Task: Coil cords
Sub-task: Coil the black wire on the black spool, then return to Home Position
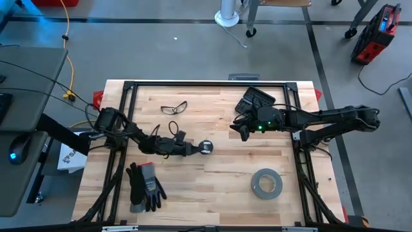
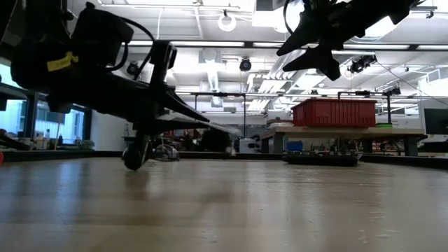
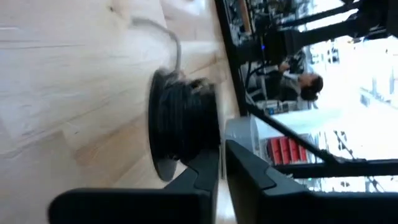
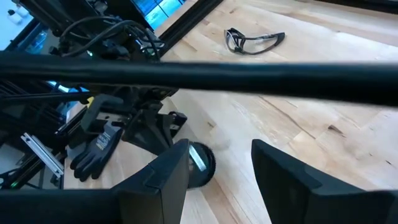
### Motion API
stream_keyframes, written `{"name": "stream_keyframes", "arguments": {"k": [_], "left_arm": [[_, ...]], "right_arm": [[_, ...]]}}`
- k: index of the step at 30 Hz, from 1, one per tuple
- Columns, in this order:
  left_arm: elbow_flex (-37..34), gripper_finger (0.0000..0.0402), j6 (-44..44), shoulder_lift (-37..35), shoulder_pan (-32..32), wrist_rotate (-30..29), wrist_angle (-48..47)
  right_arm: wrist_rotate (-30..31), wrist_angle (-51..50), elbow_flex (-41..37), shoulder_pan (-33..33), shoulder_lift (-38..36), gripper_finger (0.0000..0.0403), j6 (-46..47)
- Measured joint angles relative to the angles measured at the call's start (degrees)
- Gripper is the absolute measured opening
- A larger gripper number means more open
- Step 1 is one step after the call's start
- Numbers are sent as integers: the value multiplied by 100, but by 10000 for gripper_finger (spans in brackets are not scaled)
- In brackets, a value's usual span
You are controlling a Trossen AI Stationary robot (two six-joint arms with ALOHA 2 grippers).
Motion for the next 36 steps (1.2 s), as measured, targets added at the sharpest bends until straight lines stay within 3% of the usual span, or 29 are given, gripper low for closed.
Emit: {"name": "stream_keyframes", "arguments": {"k": [11,16,25,36], "left_arm": [[-98,128,421,-345,374,550,-465],[-281,158,463,-645,535,1120,-814],[-579,168,821,-1507,821,1866,-1754],[-383,168,1584,-2353,1133,2275,-3448]], "right_arm": [[-7,3,2,0,0,169,7],[-9,4,4,2,0,169,4],[-10,4,4,1,0,169,2],[-11,0,9,2,2,169,4]]}}
